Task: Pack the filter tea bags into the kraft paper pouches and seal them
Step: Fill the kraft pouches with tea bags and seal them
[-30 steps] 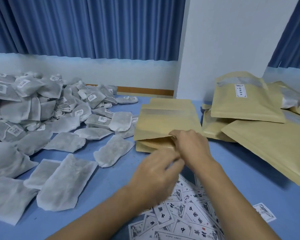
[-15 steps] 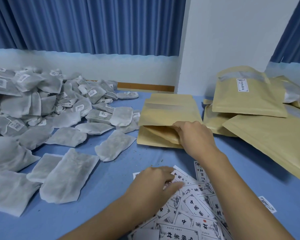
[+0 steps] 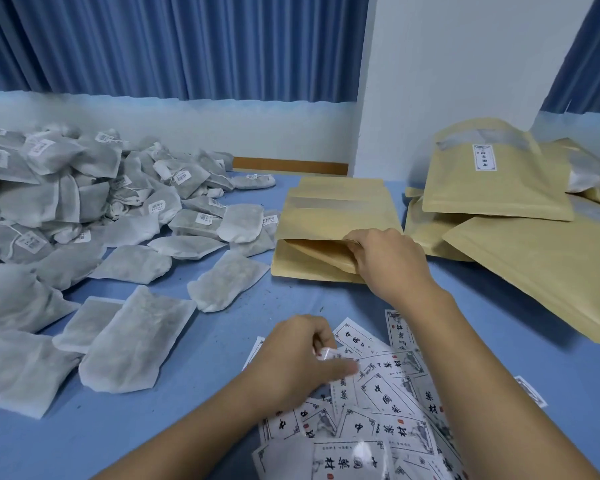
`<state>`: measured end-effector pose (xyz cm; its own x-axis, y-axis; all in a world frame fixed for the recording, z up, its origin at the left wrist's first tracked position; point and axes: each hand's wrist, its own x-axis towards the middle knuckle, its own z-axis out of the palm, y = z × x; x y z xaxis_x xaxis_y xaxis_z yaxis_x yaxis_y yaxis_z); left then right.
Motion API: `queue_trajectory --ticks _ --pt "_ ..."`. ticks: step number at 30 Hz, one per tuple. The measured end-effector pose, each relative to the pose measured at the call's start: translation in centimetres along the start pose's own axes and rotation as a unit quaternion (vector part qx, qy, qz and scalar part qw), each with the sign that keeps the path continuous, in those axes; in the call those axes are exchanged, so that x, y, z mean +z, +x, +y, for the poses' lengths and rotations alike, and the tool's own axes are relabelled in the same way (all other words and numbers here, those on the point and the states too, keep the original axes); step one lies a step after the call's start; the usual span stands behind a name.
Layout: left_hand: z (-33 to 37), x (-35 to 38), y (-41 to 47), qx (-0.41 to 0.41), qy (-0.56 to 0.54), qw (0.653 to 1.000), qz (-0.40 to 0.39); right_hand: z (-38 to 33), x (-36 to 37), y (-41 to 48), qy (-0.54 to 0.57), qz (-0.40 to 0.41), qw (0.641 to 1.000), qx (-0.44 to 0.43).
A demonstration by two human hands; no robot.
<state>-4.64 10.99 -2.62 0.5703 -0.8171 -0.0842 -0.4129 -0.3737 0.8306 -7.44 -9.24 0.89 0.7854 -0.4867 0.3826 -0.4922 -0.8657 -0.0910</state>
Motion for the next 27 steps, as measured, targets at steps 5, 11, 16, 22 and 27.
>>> queue_trajectory --ticks 5,11,16,22,27 --pt "0.2 -1.2 0.9 -0.01 -0.164 0.985 0.051 0.0 -0.1 0.1 0.003 -0.005 1.0 0.002" --pt "1.2 -2.1 1.3 0.038 -0.143 0.974 0.173 0.1 -0.4 0.2 0.007 -0.002 1.0 0.001" --pt "2.6 -2.1 1.9 -0.049 -0.327 0.92 0.211 -0.1 -0.7 0.0 -0.001 0.004 1.0 -0.006" --pt "5.0 -1.2 3.2 -0.115 -0.472 0.85 0.206 -1.0 -1.2 0.1 -0.04 -0.015 0.999 -0.016" --pt "6.7 -2.1 4.3 -0.124 -0.606 0.754 0.22 -1.6 -2.1 -0.3 -0.064 -0.016 0.997 -0.047"
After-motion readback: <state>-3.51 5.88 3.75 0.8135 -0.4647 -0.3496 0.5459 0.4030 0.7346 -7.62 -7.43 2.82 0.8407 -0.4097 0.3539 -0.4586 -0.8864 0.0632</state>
